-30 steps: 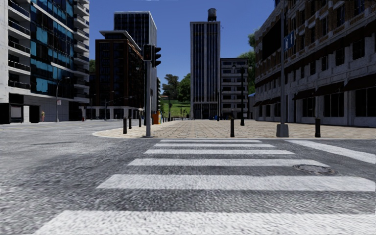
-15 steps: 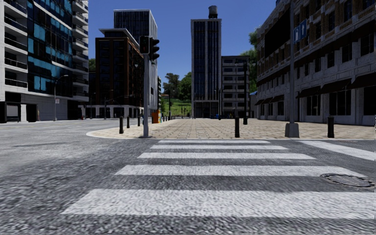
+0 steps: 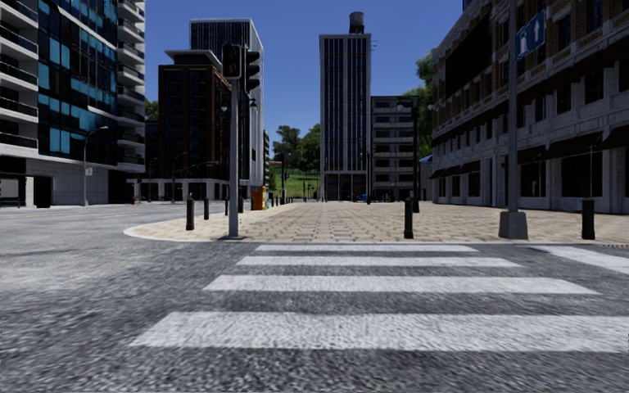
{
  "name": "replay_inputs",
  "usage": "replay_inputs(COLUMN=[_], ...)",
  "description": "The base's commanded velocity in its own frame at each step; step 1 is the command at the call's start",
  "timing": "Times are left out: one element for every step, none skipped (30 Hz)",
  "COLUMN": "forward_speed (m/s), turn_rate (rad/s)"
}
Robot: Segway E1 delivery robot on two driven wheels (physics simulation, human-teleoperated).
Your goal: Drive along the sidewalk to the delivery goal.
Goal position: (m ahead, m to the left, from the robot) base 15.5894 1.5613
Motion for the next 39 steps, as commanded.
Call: replay_inputs(forward_speed=[2.0, 2.0, 2.0, 2.0, 2.0, 2.0, 2.0, 2.0, 2.0, 2.0, 2.0, 2.0, 2.0, 2.0, 2.0, 2.0, 2.0, 2.0, 2.0, 2.0, 2.0, 2.0, 2.0, 2.0, 2.0, 2.0, 2.0, 2.0, 2.0, 2.0, 2.0, 2.0, 2.0, 2.0, 2.0, 2.0, 2.0, 2.0, 2.0], turn_rate=[0.0, 0.0, 0.0, 0.0, 0.0, 0.0, 0.0, 0.0, 0.0, 0.0, 0.0, 0.0, 0.0, 0.0, 0.0, 0.0, 0.0, 0.0, 0.0, 0.0, 0.0, 0.0, 0.0, 0.0, 0.0, 0.0, 0.0, 0.0, 0.0, 0.0, 0.0, 0.0, 0.0, 0.0, 0.0, 0.0, 0.0, 0.0, 0.0])
